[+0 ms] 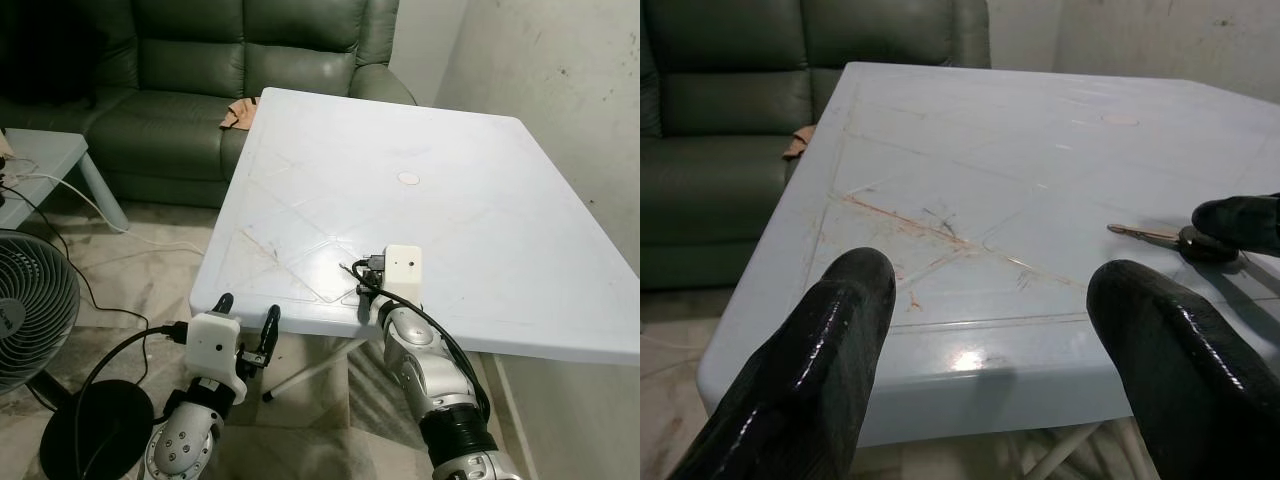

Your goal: Hang keys on a hook

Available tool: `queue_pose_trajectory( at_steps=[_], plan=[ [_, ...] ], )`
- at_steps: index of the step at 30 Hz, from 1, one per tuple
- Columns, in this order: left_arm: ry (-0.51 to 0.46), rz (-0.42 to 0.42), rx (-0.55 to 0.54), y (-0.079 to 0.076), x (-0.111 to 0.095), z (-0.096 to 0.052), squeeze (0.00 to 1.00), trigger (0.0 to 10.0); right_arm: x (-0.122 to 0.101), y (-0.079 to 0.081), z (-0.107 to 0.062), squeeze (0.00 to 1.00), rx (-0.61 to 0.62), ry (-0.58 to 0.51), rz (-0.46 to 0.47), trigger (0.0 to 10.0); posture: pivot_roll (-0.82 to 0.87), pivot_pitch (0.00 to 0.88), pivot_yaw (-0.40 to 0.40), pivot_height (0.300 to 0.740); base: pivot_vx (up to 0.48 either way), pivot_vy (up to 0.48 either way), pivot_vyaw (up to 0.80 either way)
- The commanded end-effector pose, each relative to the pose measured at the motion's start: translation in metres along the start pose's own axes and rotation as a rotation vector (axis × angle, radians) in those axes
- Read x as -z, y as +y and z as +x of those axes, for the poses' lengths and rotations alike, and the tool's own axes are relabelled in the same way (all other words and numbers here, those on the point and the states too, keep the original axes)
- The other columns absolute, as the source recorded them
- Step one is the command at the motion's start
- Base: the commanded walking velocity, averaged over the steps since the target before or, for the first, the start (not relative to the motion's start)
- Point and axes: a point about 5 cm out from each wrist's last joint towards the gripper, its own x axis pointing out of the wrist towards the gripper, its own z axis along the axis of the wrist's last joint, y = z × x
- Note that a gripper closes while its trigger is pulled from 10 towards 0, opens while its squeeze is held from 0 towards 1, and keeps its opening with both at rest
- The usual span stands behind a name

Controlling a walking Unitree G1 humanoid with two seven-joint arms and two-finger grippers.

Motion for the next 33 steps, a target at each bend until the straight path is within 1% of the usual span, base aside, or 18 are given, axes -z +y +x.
queue_pose_trajectory(
  at_steps=[1, 5, 9, 10, 12, 13, 22, 29, 33],
  plan=[
    [-0.008, 0.005, 0.005, -0.0016, -0.0033, 0.0005, 0.0, 10.0, -0.0038, -0.0025, 0.0006, 0.0, 0.01, -0.011, 0.011, 10.0, 0.03, 0.036, -0.088, 0.74, 0.0, 0.0, 0.0],
    [-0.007, 0.004, 0.006, -0.002, -0.0033, 0.0009, 0.0, 10.0, -0.0035, -0.0053, 0.0012, 0.0, 0.015, -0.007, 0.011, 10.0, 0.03, 0.036, -0.087, 0.74, 0.0, 0.0, 0.0],
    [-0.009, 0.002, 0.01, -0.0045, -0.004, 0.0018, 0.0, 10.0, -0.0044, -0.0037, 0.0016, 0.0, 0.016, -0.009, 0.0, 10.0, 0.03, 0.038, -0.086, 0.74, 0.0, 0.0, 0.0],
    [-0.009, 0.002, 0.012, -0.0047, -0.0039, 0.0015, 0.0, 10.0, -0.0039, -0.0025, 0.0016, 0.0, 0.013, -0.004, -0.001, 4.8, 0.03, 0.038, -0.086, 0.74, 0.0, 0.0, 0.0],
    [-0.008, 0.003, 0.013, -0.0048, -0.0038, 0.0014, 0.0, 10.0, -0.0036, -0.0023, 0.0015, 0.0, 0.013, -0.001, 0.003, 4.8, 0.03, 0.038, -0.086, 0.74, 0.0, 0.0, 0.0],
    [-0.008, 0.002, 0.013, -0.0046, -0.0038, 0.0012, 0.0, 10.0, -0.0041, -0.0013, 0.001, 0.0, 0.015, -0.009, -0.006, 0.0, 0.03, 0.038, -0.084, 0.74, 0.0, 0.0, 0.0],
    [-0.014, 0.001, 0.014, -0.0065, -0.0055, 0.0036, 0.0, 10.0, -0.0058, 0.0026, 0.0002, 0.0, 0.011, -0.02, -0.009, 0.0, 0.03, 0.037, -0.083, 0.74, 0.0, 0.0, 0.0],
    [-0.014, 0.004, 0.014, -0.0059, -0.005, 0.0038, 0.0, 10.0, -0.0046, 0.0011, -0.0003, 0.0, 0.016, -0.023, -0.013, 0.0, 0.03, 0.033, -0.079, 0.74, 0.0, 0.0, 0.0],
    [-0.018, 0.006, 0.013, -0.0057, -0.0057, 0.0048, 0.0, 10.0, -0.0091, 0.0002, -0.0007, 0.0, 0.013, -0.052, -0.024, 0.0, 0.03, 0.031, -0.081, 0.74, 0.0, 0.0, 0.0]
  ],
)
